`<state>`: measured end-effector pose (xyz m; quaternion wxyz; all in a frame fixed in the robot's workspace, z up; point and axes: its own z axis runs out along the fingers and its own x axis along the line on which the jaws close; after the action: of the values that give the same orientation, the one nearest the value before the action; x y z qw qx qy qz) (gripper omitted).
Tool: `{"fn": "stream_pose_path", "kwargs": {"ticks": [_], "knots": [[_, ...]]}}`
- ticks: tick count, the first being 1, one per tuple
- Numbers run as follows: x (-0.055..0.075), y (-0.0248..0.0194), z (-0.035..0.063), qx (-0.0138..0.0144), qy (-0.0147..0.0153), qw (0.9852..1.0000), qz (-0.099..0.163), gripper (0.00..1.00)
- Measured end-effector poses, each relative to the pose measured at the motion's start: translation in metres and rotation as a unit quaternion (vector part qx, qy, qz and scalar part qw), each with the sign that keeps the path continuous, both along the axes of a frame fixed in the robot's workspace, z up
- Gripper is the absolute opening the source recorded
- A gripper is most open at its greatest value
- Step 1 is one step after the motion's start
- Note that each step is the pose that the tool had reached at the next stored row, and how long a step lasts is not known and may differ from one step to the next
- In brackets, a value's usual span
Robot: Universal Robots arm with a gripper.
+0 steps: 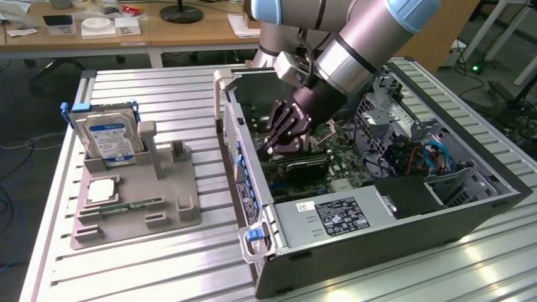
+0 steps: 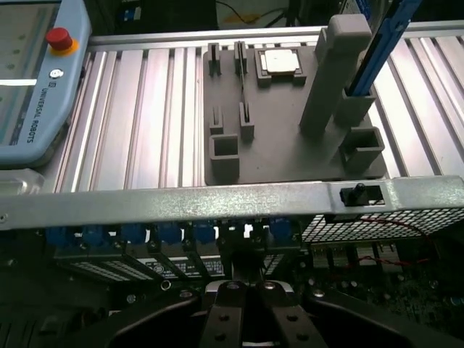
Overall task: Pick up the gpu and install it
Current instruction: 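Press down on the gpu until it lock into place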
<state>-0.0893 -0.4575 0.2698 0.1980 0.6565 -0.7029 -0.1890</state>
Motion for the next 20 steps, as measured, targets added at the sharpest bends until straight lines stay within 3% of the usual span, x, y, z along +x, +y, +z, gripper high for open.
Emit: {"fn": "stream_pose_path", "kwargs": {"ticks": [4,18,20], "knots": [[-0.0001,0.0,-0.0004,-0.0001,0.0054,1.0,0.0,0.1],[0.0,0.0015,-0.007,0.0001,0.007,1.0,0.0,0.1],[0.0,0.0015,-0.0071,0.0015,0.0071,1.0,0.0,0.1]]}}
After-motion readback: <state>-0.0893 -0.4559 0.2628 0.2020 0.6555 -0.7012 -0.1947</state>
